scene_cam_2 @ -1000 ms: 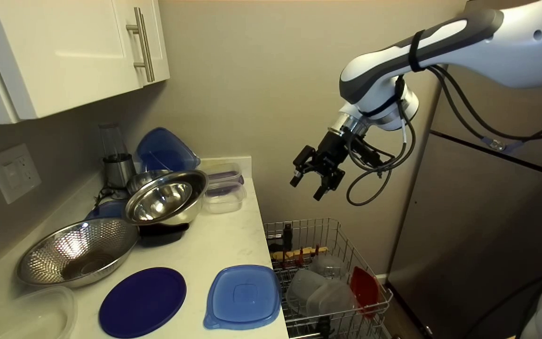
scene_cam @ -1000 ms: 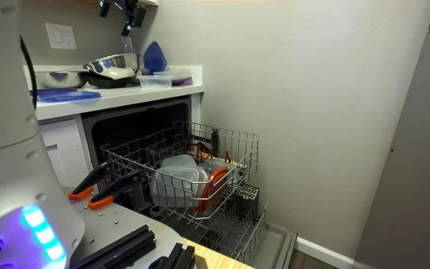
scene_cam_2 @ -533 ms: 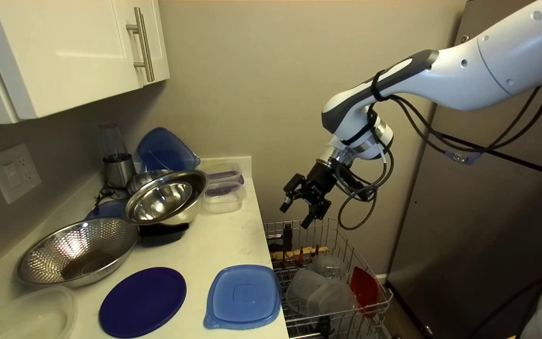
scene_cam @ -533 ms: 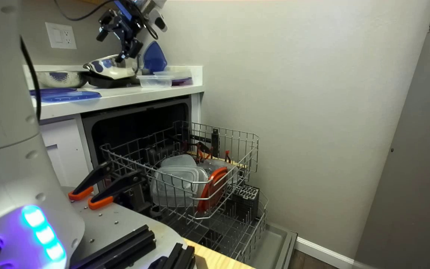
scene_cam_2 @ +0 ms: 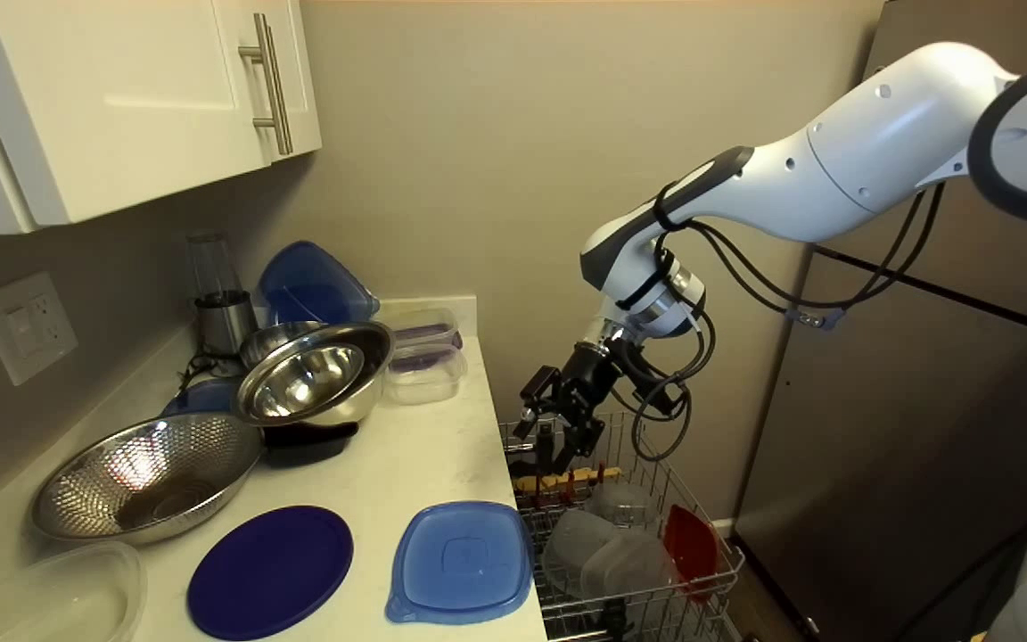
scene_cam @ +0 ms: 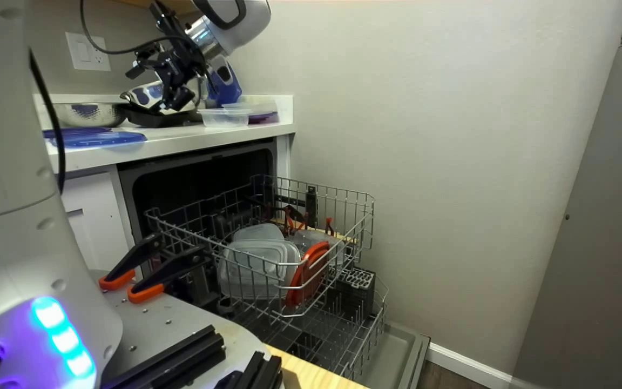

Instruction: Put one lid in the dishwasher

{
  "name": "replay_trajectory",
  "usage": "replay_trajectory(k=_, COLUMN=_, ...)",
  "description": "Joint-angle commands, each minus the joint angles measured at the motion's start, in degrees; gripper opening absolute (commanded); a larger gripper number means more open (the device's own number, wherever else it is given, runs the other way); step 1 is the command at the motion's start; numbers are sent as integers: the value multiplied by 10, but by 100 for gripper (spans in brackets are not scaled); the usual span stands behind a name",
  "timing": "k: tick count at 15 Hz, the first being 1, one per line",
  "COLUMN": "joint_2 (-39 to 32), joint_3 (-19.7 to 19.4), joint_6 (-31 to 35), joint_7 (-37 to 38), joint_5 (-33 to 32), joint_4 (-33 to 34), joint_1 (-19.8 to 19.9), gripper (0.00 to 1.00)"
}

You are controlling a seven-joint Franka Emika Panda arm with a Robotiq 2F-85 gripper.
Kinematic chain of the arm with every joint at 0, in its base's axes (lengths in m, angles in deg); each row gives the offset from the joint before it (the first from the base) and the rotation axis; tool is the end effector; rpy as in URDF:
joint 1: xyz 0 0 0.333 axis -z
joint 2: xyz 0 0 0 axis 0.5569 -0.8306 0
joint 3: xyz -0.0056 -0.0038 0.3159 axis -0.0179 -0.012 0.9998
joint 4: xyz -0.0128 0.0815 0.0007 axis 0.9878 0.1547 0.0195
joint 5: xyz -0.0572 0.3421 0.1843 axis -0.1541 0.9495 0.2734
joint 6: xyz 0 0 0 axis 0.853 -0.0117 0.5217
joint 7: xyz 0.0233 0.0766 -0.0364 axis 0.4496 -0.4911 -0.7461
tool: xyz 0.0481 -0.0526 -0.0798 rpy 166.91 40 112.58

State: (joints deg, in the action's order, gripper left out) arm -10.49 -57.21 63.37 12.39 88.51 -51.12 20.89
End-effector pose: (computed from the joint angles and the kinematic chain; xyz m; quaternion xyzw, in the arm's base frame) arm 0.4549 0.2435 0.3094 -0.8731 -0.1028 0.2123 0.4266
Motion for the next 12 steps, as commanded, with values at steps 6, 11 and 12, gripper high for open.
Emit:
replay_trajectory(k=6, joint_2=-92, joint_3=23, joint_6=-76, joint_7=4, joint_5=-25, joint_4=53, joint_1=10, gripper=100)
replay_trajectory(k=11, joint_2=-121, joint_3=21, joint_6=-98, joint_7=8, joint_5=-56, joint_4=72, joint_1=12, gripper=100)
replay_trajectory(k=12, joint_2=-126, joint_3=22, joint_6=-100, joint_7=6, joint_5=-58, joint_4=76, joint_1=12, gripper=100)
